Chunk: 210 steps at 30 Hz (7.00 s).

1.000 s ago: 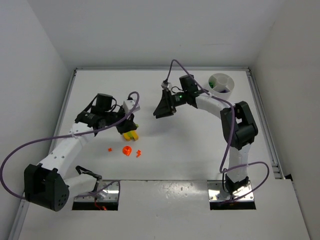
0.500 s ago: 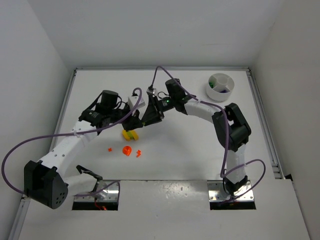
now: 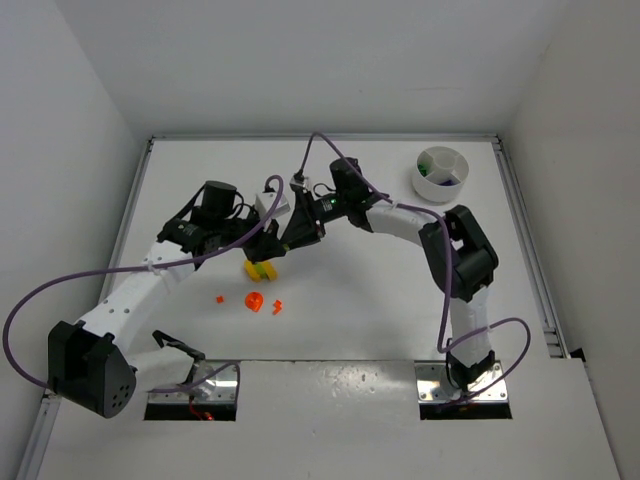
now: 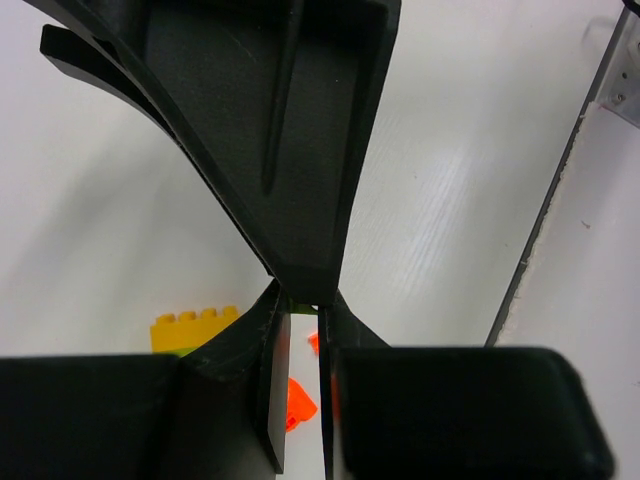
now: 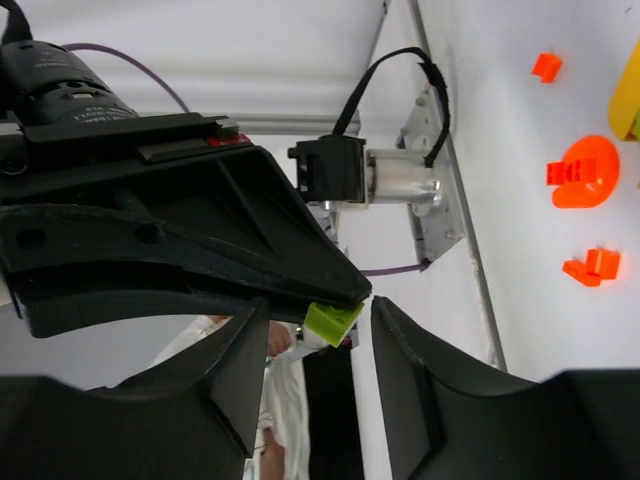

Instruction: Sort the legos into containers by color

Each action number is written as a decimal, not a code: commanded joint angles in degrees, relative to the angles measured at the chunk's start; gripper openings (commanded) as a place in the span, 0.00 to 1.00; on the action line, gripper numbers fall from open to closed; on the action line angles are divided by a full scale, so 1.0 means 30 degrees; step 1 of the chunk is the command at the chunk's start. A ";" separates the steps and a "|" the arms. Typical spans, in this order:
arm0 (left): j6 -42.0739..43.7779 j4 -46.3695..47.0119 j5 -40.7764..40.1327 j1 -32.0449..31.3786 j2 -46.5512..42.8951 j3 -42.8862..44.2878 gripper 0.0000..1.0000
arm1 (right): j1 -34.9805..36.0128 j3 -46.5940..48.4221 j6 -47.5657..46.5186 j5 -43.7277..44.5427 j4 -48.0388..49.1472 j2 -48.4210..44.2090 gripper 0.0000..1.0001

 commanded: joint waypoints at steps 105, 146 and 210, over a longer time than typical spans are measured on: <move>0.5751 -0.2060 -0.2912 0.3915 0.1922 0.0202 0.97 | -1.4830 1.4933 -2.0009 1.8149 -2.0211 0.1474 0.36; 1.5477 0.0953 -0.1565 0.3358 0.5587 -0.3839 0.88 | -0.9730 0.4471 -1.9191 1.0850 -1.9742 -0.1636 0.43; 1.1850 -0.3790 0.7371 0.3124 0.6903 -0.0179 0.00 | -0.2025 -0.4555 -2.1238 0.5171 -0.5240 -0.4419 0.58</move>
